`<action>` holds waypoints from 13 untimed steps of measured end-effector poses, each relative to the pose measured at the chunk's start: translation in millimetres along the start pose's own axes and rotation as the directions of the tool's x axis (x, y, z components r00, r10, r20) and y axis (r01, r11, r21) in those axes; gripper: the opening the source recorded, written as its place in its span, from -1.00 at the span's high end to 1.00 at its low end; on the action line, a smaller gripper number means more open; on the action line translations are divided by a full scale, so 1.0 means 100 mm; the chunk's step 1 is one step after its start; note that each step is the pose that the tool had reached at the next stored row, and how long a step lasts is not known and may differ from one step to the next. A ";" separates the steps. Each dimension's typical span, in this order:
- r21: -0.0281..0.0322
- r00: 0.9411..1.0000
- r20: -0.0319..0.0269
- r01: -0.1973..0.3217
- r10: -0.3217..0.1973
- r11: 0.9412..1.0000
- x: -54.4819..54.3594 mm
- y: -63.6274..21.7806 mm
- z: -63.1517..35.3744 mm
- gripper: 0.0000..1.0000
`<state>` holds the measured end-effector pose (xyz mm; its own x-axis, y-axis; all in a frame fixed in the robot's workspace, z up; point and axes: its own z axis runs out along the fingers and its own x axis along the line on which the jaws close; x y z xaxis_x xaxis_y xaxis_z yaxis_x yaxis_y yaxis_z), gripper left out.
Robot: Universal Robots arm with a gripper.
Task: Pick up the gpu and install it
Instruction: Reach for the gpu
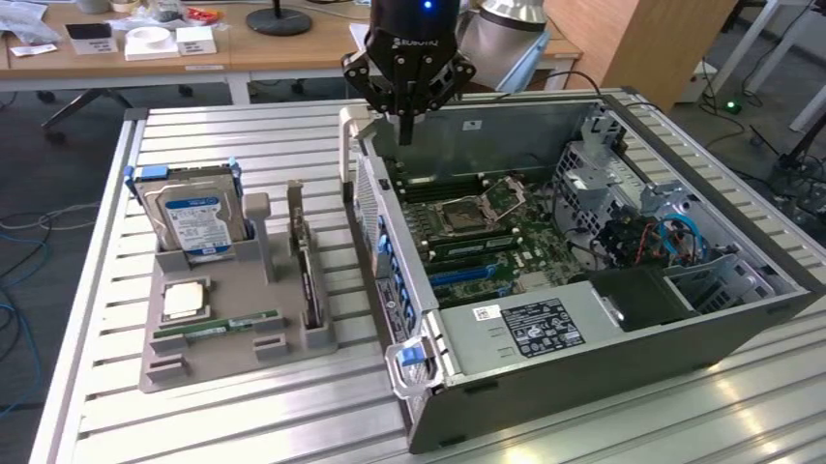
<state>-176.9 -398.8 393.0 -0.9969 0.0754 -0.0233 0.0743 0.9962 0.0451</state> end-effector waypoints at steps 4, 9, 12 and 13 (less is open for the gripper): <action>0.000 1.000 0.000 0.000 0.000 1.000 0.06 -0.004 -0.001 0.79; 0.000 1.000 0.000 0.000 0.000 1.000 0.13 -0.010 -0.002 0.79; 0.000 1.000 0.000 0.000 0.000 1.000 0.16 -0.012 -0.003 0.79; 0.000 1.000 0.000 0.000 0.000 1.000 0.17 -0.013 -0.003 0.79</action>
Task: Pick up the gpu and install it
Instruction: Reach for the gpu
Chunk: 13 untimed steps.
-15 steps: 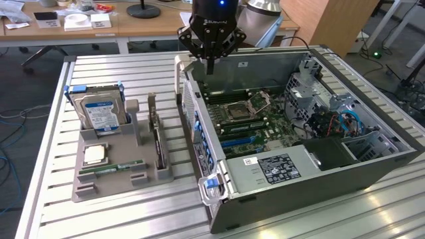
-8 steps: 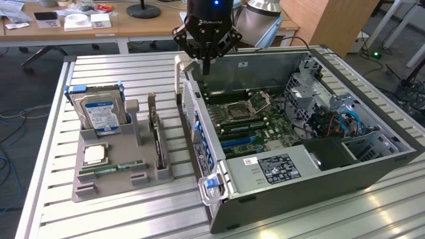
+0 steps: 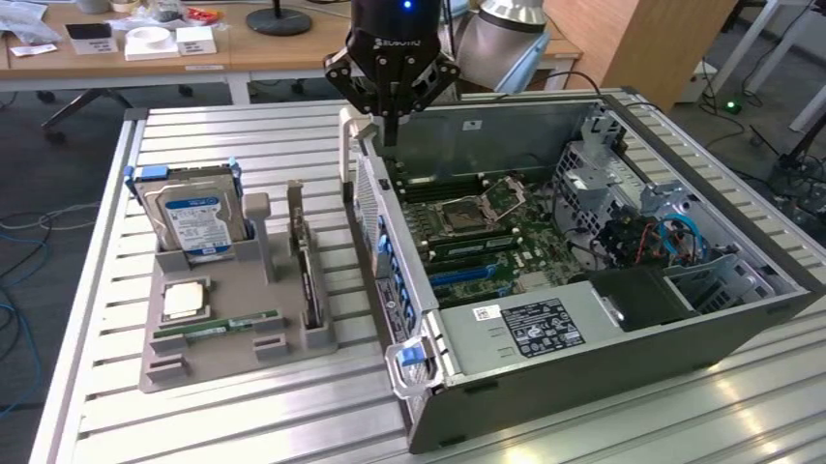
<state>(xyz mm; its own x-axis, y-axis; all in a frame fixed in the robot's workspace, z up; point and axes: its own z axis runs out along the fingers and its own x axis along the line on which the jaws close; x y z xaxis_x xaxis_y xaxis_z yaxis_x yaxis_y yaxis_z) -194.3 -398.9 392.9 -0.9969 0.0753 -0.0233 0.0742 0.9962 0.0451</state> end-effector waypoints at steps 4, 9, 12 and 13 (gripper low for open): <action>0.000 1.000 0.000 0.000 0.000 1.000 0.06 -0.004 -0.001 0.79; 0.000 1.000 0.000 0.000 0.000 1.000 0.14 -0.011 -0.001 0.79; 0.000 1.000 0.000 0.000 0.000 1.000 0.20 -0.015 -0.001 0.79; 0.000 1.000 0.000 0.000 0.000 1.000 0.22 -0.017 -0.001 0.79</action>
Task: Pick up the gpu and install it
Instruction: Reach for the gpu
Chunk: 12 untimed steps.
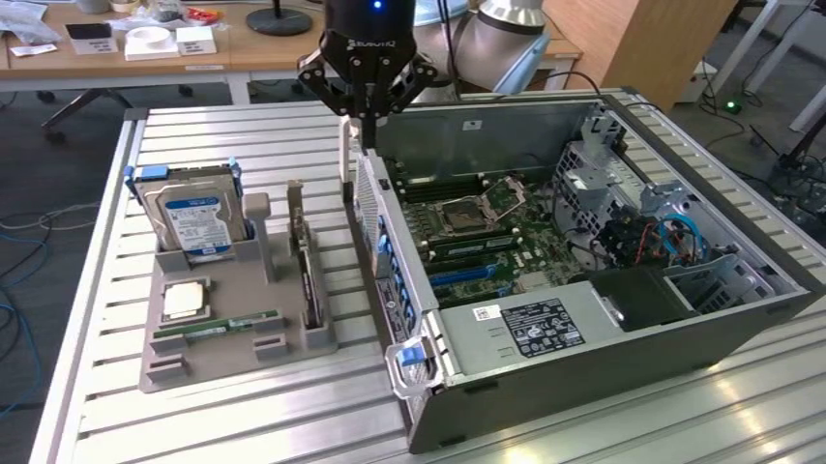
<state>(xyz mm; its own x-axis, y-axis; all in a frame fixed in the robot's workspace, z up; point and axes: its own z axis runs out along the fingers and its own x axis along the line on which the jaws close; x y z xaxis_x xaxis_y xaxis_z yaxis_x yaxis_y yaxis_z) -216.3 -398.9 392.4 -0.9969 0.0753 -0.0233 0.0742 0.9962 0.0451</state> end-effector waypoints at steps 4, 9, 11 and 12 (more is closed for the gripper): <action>0.000 1.000 0.000 0.000 0.000 1.000 0.08 -0.006 0.001 0.79; 0.000 1.000 0.000 0.000 0.000 1.000 0.21 -0.016 0.003 0.79; 0.000 1.000 0.000 0.000 0.000 1.000 0.26 -0.020 0.004 0.79; 0.000 1.000 0.000 0.000 0.000 1.000 0.29 -0.022 0.004 0.79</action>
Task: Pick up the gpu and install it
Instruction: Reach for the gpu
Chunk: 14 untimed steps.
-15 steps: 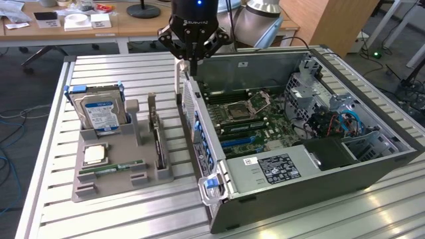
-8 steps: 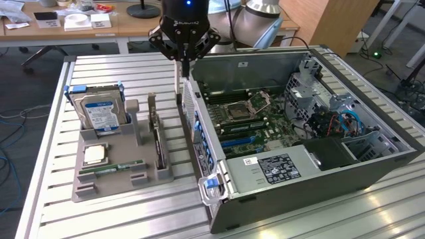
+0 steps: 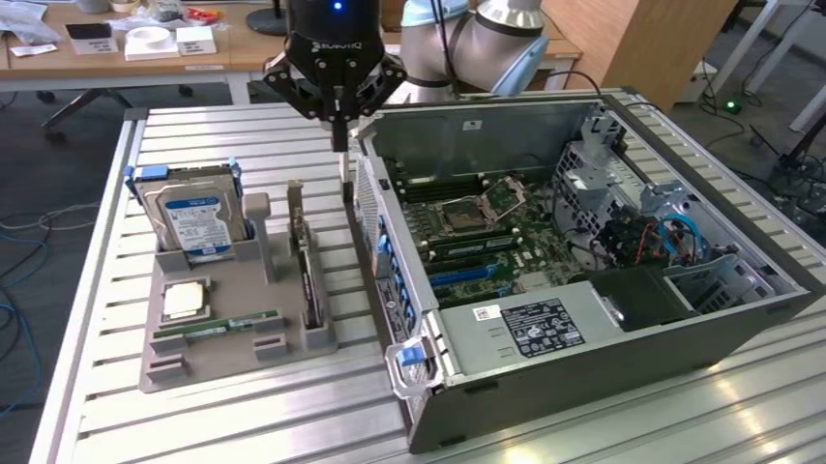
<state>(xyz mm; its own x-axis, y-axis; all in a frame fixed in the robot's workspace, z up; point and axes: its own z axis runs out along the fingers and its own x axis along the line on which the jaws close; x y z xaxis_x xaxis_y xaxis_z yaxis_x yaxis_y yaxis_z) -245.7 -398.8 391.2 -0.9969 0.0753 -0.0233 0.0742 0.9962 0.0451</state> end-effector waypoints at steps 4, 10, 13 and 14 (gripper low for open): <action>0.000 1.000 0.000 0.000 0.000 1.000 0.11 -0.008 0.001 0.79; 0.000 1.000 0.000 0.000 0.000 1.000 0.25 -0.019 0.002 0.79; 0.000 1.000 0.000 0.000 0.000 1.000 0.30 -0.022 0.003 0.79; 0.000 1.000 0.000 0.000 0.000 1.000 0.32 -0.024 0.003 0.79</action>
<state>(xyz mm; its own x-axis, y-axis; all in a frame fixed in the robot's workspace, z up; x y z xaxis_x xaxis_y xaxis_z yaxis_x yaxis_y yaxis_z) -277.5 -398.8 390.1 -0.9969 0.0753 -0.0233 0.0742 0.9962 0.0451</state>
